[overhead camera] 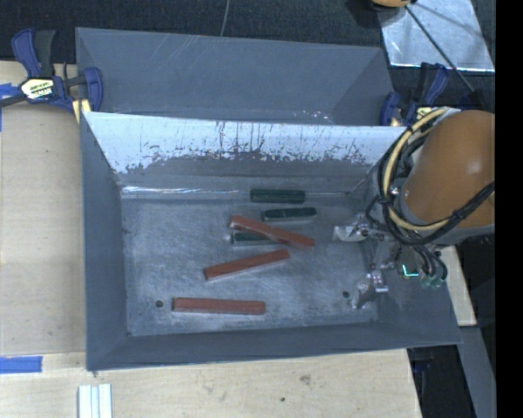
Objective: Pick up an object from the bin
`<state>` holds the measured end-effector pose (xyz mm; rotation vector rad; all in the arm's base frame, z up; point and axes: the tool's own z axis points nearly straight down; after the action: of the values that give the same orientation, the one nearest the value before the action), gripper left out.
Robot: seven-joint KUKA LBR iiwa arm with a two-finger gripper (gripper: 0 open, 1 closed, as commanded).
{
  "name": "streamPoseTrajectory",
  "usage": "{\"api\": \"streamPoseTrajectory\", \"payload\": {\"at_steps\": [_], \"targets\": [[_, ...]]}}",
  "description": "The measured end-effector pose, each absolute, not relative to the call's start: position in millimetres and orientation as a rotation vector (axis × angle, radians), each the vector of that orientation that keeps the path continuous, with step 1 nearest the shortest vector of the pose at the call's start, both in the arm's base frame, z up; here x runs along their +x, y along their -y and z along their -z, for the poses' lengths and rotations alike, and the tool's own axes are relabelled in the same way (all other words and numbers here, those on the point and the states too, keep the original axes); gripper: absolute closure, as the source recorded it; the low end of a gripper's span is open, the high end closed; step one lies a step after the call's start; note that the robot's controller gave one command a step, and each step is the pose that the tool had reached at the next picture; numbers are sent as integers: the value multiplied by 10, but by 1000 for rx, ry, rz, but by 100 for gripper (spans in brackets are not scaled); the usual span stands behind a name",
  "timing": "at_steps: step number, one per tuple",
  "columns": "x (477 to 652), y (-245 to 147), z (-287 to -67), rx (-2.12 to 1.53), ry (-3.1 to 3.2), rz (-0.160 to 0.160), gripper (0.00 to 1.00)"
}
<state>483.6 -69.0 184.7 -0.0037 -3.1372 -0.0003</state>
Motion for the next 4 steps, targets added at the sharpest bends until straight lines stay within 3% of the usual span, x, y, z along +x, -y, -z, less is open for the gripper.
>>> {"api": "streamPoseTrajectory", "payload": {"at_steps": [1,2,3,4], "targets": [[4854,688,-1877,-1,3145,-1,0],[5113,628,-1620,32,3154,-5,0],[5205,163,-1040,205,3140,-3,0],[5557,-1,-858,118,3129,4,0]]}}
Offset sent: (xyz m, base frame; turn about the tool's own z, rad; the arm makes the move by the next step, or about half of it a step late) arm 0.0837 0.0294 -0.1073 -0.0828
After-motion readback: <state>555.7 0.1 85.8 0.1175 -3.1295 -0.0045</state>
